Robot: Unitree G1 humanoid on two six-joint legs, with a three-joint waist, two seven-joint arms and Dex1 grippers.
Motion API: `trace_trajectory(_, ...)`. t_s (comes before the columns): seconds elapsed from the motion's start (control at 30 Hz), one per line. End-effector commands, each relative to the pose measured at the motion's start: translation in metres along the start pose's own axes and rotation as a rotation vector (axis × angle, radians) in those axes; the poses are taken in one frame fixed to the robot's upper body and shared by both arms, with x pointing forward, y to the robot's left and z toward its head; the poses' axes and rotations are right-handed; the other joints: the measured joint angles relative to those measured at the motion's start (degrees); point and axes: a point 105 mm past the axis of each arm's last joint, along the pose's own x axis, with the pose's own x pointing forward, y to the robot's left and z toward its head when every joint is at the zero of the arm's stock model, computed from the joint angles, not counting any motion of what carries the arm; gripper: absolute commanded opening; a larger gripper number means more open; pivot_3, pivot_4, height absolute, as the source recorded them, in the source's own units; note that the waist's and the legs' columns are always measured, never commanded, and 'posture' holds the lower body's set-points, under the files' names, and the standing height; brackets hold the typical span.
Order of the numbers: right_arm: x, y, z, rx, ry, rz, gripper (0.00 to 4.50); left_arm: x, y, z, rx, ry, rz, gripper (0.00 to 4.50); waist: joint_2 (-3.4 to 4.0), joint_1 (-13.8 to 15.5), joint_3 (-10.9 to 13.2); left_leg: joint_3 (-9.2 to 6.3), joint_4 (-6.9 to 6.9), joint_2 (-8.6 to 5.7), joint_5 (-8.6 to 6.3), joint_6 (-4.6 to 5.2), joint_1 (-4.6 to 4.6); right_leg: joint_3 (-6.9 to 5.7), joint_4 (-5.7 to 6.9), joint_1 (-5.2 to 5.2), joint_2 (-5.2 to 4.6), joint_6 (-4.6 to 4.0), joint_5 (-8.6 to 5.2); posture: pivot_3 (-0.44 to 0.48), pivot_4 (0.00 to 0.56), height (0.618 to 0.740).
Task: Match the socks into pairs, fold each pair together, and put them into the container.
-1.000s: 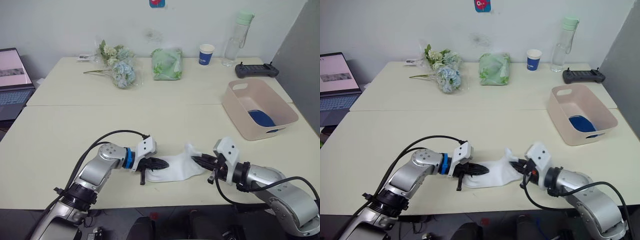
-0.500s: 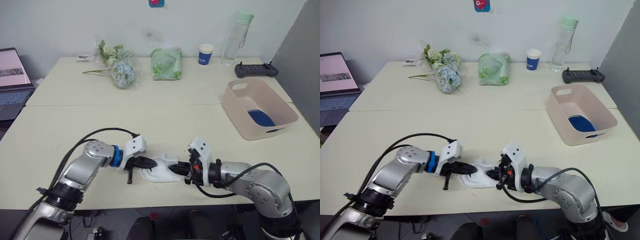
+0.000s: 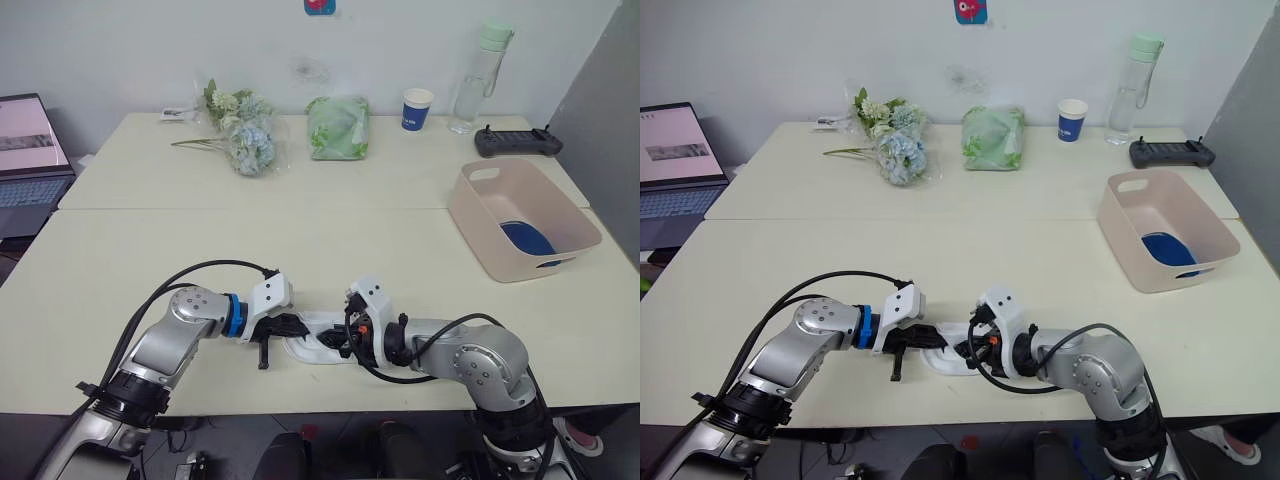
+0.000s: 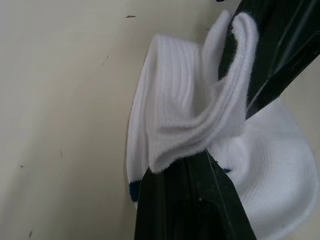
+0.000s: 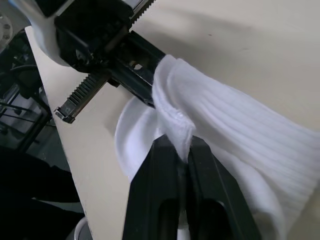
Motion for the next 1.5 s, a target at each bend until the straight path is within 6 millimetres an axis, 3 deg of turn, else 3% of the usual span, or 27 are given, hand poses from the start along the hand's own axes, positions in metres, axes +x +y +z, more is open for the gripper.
trace_trajectory(0.03,-0.013,0.014,0.029,-0.056,-0.100,0.043,1.47,-0.004,0.003,-0.014,-0.032,0.053,0.033,0.00,0.00,0.0,0.0,-0.01,0.00,0.01,0.00,0.00,0.00,-0.01,0.02,0.00,0.00,0.00,0.00,0.000,0.150,0.740)
trace_trajectory(0.2,-0.047,0.017,0.048,-0.149,-0.131,0.083,3.24,-0.025,0.008,-0.003,-0.117,-0.026,0.082,0.00,0.02,-0.1,0.0,-0.08,0.00,0.02,0.00,0.00,-0.02,-0.07,0.02,-0.01,0.00,0.00,0.00,0.000,0.150,0.740)
trace_trajectory(0.27,-0.053,0.016,0.050,-0.187,-0.128,0.081,3.24,-0.030,0.007,0.001,-0.133,-0.043,0.082,0.00,0.03,-0.1,0.0,-0.10,-0.01,0.02,0.00,0.00,-0.07,-0.12,-0.02,-0.04,0.00,0.00,0.00,0.000,0.150,0.740)
trace_trajectory(0.37,-0.059,-0.005,0.048,-0.203,-0.147,-0.024,3.24,-0.047,0.008,0.008,-0.147,-0.053,0.089,0.00,0.03,-0.1,0.0,-0.15,-0.06,0.04,0.00,0.01,-0.15,-0.17,-0.03,-0.14,0.02,0.00,0.00,0.000,0.150,0.740)
trace_trajectory(0.47,-0.052,-0.015,0.026,-0.275,-0.093,-0.058,2.63,-0.063,0.011,0.018,-0.149,-0.055,0.086,0.00,0.03,-0.1,0.0,-0.18,-0.02,0.04,0.01,0.00,-0.61,-0.22,0.01,-0.56,0.03,0.00,0.00,0.000,0.150,0.740)
trace_trajectory(0.6,-0.033,-0.013,0.005,-0.314,-0.045,-0.006,1.19,-0.064,0.016,0.030,-0.102,-0.065,0.092,0.00,0.01,-0.1,0.0,0.00,-0.02,0.02,0.01,0.00,-0.73,-0.04,0.06,-0.79,0.03,0.01,0.00,0.000,0.150,0.740)
trace_trajectory(0.7,-0.026,-0.002,0.000,-0.327,-0.041,0.071,0.13,-0.059,0.019,0.039,-0.078,-0.081,0.090,0.00,0.01,-0.1,0.0,0.09,0.02,0.01,0.01,0.00,-0.72,0.02,0.08,-0.79,0.03,0.01,0.00,0.000,0.150,0.740)
trace_trajectory(0.9,-0.023,0.018,0.000,-0.382,-0.039,0.186,0.04,-0.051,0.014,0.047,-0.046,-0.100,0.052,0.00,0.01,-0.1,0.0,0.12,0.03,0.03,0.01,-0.01,-0.72,0.06,0.07,-0.82,0.03,0.01,0.00,0.000,0.150,0.740)
trace_trajectory(1.2,-0.002,-0.002,-0.024,-0.456,0.091,0.132,0.04,-0.040,-0.001,0.046,0.025,-0.077,-0.084,0.00,-0.01,-0.1,0.0,0.12,0.05,0.04,0.01,-0.01,-0.70,0.06,0.12,-0.82,0.06,0.01,0.01,0.000,0.150,0.740)
trace_trajectory(1.5,-0.018,0.003,0.009,-0.462,-0.043,0.103,0.04,-0.024,-0.014,0.037,0.059,-0.063,-0.147,0.00,-0.01,0.0,0.0,0.13,0.10,0.01,0.01,-0.02,-0.71,0.09,0.12,-0.80,0.03,0.00,0.01,0.000,0.150,0.740)
